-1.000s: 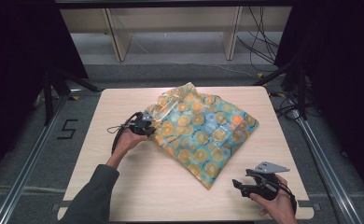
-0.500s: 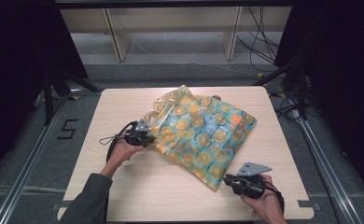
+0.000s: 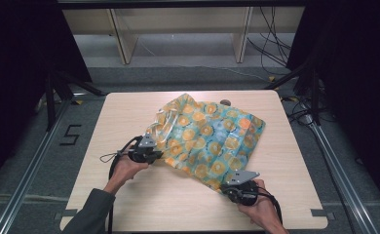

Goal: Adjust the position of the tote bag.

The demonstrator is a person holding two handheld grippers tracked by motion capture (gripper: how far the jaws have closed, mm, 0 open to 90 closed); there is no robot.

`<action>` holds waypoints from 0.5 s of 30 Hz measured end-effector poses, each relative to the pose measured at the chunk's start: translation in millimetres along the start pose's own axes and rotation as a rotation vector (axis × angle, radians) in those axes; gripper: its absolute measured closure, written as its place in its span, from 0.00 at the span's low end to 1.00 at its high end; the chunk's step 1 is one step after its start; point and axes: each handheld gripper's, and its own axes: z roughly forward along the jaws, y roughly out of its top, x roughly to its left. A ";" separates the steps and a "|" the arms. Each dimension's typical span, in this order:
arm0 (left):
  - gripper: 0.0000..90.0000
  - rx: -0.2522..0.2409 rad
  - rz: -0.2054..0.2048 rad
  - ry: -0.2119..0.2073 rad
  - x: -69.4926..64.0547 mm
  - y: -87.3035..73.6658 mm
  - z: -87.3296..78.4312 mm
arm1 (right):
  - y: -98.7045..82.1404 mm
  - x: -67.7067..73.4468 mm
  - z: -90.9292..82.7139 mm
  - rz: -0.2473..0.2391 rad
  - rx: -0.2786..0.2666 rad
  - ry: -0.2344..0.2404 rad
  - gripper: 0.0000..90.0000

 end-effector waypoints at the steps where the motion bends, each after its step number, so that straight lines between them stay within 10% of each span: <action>1: 0.99 0.000 -0.013 -0.012 -3.8 -2.7 -1.0 | -0.6 -1.4 0.9 -0.001 -0.008 -0.009 0.98; 15: 0.99 -0.011 0.060 -0.121 -56.1 -11.7 -15.1 | -0.5 -38.6 -3.6 -0.034 0.053 -0.157 1.00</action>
